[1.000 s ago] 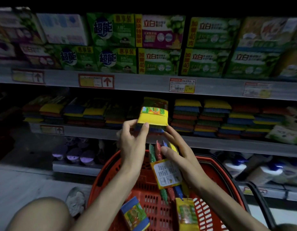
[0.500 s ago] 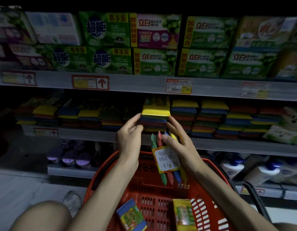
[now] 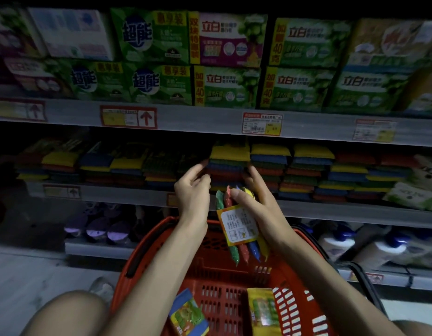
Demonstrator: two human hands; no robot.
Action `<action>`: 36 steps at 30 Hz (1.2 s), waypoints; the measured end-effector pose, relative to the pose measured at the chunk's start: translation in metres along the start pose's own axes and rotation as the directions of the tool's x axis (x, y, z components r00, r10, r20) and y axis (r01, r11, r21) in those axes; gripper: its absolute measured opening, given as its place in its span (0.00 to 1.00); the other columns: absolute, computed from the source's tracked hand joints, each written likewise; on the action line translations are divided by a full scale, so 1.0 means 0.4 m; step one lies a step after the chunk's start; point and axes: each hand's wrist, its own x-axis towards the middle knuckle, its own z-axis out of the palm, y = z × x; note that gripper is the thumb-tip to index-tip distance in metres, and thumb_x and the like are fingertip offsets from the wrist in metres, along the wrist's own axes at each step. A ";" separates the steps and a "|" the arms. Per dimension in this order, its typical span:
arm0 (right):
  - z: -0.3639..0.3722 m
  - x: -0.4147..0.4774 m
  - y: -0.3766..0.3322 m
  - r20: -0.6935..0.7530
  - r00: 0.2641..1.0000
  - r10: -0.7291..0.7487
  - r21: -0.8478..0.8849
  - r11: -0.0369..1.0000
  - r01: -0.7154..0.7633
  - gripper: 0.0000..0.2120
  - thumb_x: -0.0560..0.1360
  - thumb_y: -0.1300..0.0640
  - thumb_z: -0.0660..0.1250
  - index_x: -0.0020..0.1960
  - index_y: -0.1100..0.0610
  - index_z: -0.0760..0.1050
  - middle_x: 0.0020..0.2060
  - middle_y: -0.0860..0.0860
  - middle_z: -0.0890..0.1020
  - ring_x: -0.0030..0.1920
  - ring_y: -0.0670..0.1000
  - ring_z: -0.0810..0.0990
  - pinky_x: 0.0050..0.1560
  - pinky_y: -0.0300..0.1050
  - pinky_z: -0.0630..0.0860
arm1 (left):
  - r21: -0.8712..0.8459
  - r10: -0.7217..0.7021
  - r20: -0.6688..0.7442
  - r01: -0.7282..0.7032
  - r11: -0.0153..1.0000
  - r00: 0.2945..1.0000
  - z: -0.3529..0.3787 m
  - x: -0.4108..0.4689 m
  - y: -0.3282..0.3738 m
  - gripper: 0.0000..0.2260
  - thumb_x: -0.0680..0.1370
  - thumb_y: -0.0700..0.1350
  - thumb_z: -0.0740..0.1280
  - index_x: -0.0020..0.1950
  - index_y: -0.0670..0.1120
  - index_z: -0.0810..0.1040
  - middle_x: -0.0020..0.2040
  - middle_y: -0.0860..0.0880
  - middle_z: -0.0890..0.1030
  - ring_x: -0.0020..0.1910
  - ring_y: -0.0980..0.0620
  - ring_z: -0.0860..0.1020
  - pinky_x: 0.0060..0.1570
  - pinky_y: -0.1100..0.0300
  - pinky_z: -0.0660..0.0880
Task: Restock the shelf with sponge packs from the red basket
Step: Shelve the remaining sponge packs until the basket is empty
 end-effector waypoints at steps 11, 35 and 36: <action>-0.005 -0.008 0.005 -0.067 0.998 0.011 -0.062 0.998 -0.015 0.45 0.70 0.32 0.70 0.81 0.41 0.57 0.76 0.37 0.66 0.68 0.36 0.72 0.67 0.42 0.73 | -0.044 -0.053 -0.097 0.049 0.998 0.994 0.009 0.015 -0.017 0.13 0.81 0.41 0.70 0.65 0.42 0.81 0.50 0.50 0.85 0.47 0.52 0.84 0.47 0.61 0.79; -0.037 -0.005 -0.013 -0.083 0.983 0.162 0.004 0.987 -0.162 0.15 0.78 0.45 0.67 0.62 0.49 0.79 0.53 0.51 0.84 0.46 0.46 0.84 0.43 0.39 0.79 | -0.005 -0.028 -0.118 0.028 1.000 0.993 0.008 0.051 -0.049 0.14 0.81 0.39 0.69 0.67 0.42 0.79 0.52 0.46 0.84 0.39 0.56 0.81 0.34 0.71 0.77; -0.039 -0.002 -0.014 -0.098 0.982 0.159 0.017 0.987 -0.158 0.17 0.76 0.44 0.65 0.62 0.49 0.79 0.52 0.51 0.84 0.45 0.46 0.84 0.44 0.41 0.78 | -0.004 -0.032 -0.122 0.032 0.999 0.992 0.007 0.051 -0.051 0.14 0.81 0.39 0.69 0.66 0.42 0.80 0.51 0.45 0.84 0.38 0.56 0.81 0.33 0.72 0.76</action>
